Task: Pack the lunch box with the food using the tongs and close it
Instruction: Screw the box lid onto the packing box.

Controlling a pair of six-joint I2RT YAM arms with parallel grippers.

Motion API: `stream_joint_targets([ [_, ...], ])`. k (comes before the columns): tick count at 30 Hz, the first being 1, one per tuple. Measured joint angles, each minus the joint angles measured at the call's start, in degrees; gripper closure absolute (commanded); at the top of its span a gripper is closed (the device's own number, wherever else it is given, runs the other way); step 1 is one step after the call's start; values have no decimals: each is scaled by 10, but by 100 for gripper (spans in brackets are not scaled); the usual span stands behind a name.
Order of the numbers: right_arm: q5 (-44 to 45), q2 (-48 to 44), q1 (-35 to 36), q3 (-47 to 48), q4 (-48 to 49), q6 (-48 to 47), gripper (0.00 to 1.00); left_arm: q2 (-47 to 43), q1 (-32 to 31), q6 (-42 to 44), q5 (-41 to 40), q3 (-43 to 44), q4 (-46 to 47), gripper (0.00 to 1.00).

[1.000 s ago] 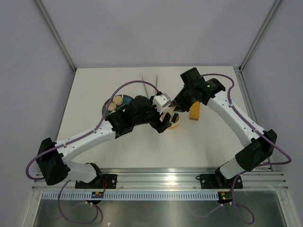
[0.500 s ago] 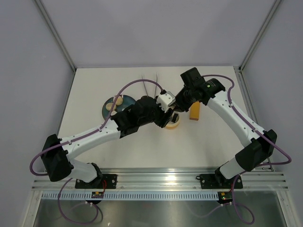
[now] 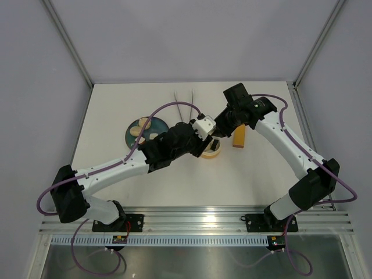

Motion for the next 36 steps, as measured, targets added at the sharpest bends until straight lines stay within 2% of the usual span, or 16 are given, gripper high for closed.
stream_joint_targets([
  [2, -1, 0, -3, -2, 0, 1, 100, -1, 0, 3, -5, -4, 0, 47],
  [7, -4, 0, -9, -6, 1, 2, 100, -4, -1, 7, -10, -10, 0, 65],
  [10, -5, 0, -9, -6, 4, 3, 100, -4, -1, 9, -9, -10, 0, 71],
  [12, -5, 0, -9, -6, 5, 3, 100, -4, -2, 10, -9, -10, 0, 72],
  [15, -6, -1, -9, -8, 6, 3, 100, -4, -2, 11, -9, -10, 0, 67],
  [16, -8, -1, -10, -9, 7, 3, 100, -4, -2, 11, -9, -10, -1, 55],
  [17, -10, -1, -10, -10, 7, 3, 100, -4, -2, 13, -9, -10, -1, 53],
  [22, -18, -2, -10, -16, 15, 3, 100, -2, -2, 9, -9, -10, -3, 49],
  [26, -20, -4, -10, -18, 17, 3, 100, 6, -2, 6, -8, -6, -7, 60],
  [29, -20, -5, -10, -18, 19, 3, 100, 9, -2, 4, -8, -6, -9, 65],
  [30, -20, -6, -10, -18, 19, 3, 100, 9, -2, 5, -8, -6, -9, 73],
  [32, -20, -7, -10, -19, 20, 2, 100, 9, -1, 5, -7, -6, -10, 81],
  [33, -20, -8, -10, -21, 21, 1, 100, 9, -2, 9, -6, -6, -10, 89],
  [35, -21, -9, -10, -24, 20, -2, 98, 9, -2, 11, -6, -6, -13, 100],
  [36, -22, -10, -10, -25, 21, -2, 95, 10, -3, 11, -6, -5, -14, 100],
])
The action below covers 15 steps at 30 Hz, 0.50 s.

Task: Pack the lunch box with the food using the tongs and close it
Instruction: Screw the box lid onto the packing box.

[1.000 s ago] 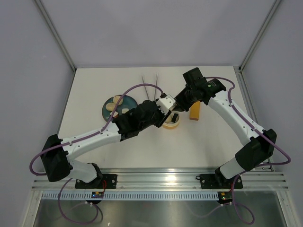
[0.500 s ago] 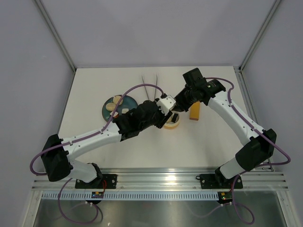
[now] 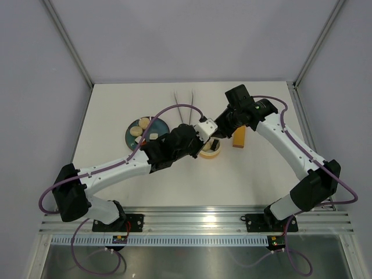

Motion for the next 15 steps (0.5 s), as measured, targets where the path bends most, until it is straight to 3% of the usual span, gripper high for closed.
stream_joint_targets([
  [7, 0, -15, 0, -18, 14, -8, 77, 0, 0, -4, 9, 3, -5, 100],
  [8, 1, -18, 0, -20, 15, -8, 67, 0, 0, -5, 12, 3, -4, 100],
  [9, 2, -21, 0, -22, 15, -9, 41, -1, 0, -7, 15, 3, -4, 100],
  [13, 3, -32, -1, -23, 26, -19, 10, -6, 11, -32, 33, 3, -9, 100],
  [15, 4, -40, -1, -23, 32, -29, 5, -10, 25, -46, 48, 3, -9, 100],
])
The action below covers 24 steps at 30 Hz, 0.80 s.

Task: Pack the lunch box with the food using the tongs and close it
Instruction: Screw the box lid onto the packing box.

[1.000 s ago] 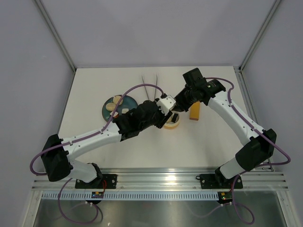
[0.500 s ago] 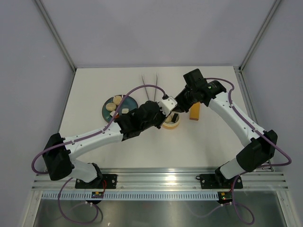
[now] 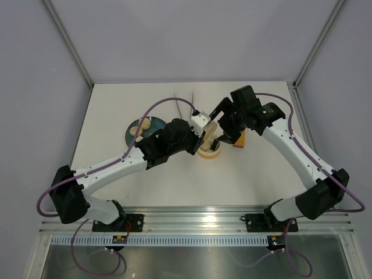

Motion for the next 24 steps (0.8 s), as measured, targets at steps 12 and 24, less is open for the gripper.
stream_joint_targets([
  [12, 100, -113, -57, -22, -49, -46, 1, -11, 146, -148, 213, 25, -20, 100],
  [24, 218, -228, -101, -112, -139, -86, 1, 143, 238, -516, 535, -37, 267, 100],
])
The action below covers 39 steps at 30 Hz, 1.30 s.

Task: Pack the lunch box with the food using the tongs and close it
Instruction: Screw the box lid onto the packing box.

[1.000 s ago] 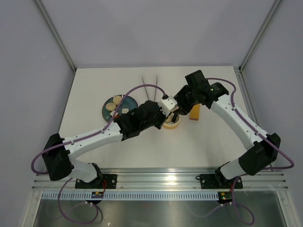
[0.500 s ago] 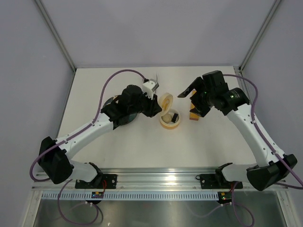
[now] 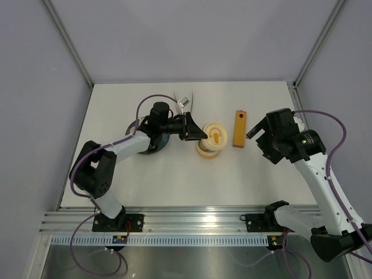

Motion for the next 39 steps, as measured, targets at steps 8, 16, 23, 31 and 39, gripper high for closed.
stream_joint_targets([
  [8, 7, -15, 0, -31, -7, -3, 1, 57, 4, -106, 56, -17, 105, 100],
  [16, 7, -15, 0, -38, -7, -8, 1, 95, 35, -128, 70, -17, 154, 100],
  [23, 6, -13, 0, -38, -4, -12, 1, 152, 47, -130, 75, -17, 149, 100],
  [31, 5, -5, 0, -41, -3, -15, 1, 160, 53, -90, 74, -6, 104, 100],
  [39, 4, 3, 0, -41, 2, -17, 1, 191, 60, -73, 72, 12, 92, 100],
])
